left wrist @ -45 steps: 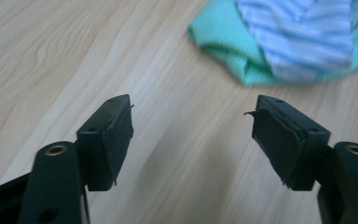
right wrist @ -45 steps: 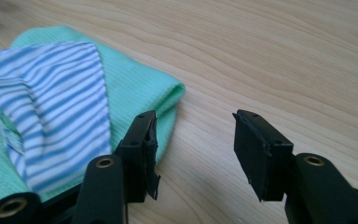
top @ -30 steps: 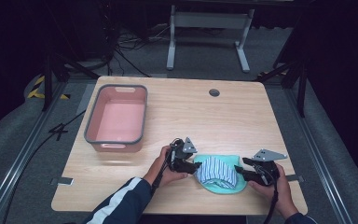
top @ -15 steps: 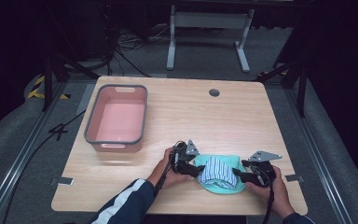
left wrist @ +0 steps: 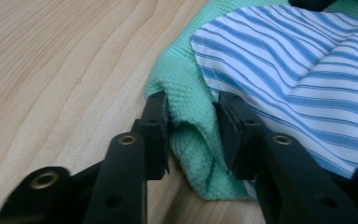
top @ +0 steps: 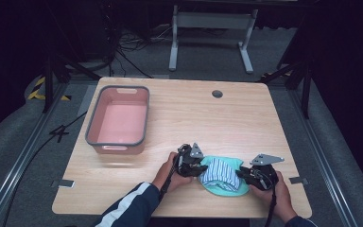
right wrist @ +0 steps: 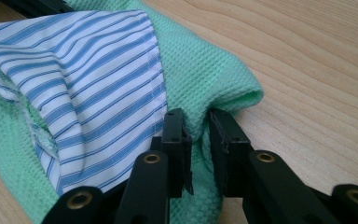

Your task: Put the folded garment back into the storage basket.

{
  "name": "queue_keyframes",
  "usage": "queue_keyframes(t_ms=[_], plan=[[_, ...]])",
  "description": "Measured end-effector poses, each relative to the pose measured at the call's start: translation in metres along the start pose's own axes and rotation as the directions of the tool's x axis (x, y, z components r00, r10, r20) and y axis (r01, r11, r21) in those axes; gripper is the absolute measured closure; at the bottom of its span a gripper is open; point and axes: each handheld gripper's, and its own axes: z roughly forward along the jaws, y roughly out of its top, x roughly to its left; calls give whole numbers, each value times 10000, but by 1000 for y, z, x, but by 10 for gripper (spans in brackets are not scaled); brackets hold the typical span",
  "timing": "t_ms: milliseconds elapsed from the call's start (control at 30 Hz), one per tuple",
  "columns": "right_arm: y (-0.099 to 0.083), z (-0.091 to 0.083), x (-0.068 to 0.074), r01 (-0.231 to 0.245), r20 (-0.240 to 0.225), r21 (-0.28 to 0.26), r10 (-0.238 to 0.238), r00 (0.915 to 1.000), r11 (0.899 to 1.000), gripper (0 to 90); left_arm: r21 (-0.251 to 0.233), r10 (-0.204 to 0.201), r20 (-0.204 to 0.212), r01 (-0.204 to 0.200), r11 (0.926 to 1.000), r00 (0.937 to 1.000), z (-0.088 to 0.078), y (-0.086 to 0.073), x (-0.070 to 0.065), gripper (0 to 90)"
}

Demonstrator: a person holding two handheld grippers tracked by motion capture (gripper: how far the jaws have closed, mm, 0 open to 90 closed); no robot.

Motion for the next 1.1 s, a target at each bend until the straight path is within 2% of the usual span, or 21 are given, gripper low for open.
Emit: queue_keyframes(t_ms=[100,200,367,533,733,1033,1100], plan=[[0,0,0,-65,-93,-55,65,9999,10000,796,176,221,122,-223,9996,9997,0,2,-1,737],[-1,0,1,-23,-92,-53,23,10000,10000,814,228,389,54,-390,9990,9992,0,4,-3,788],[0,-2,1,49,-52,2,-49,10000,10000,827,294,434,37,-435,9986,9991,-2,6,-2,817],[2,-6,-1,18,-71,-56,-19,10000,10000,833,359,648,103,-651,9972,9978,-5,13,-3,826],[8,-15,-2,-42,-46,-357,41,10000,9994,834,225,824,-99,-822,9964,9965,-16,28,0,827],[24,-25,-1,110,-33,-577,-112,9999,9983,834,391,1100,-228,-1090,9933,9937,-26,37,3,828],[29,-26,0,163,-49,-661,-166,9999,9977,834,398,1106,-365,-1091,9932,9932,-29,38,4,828]])
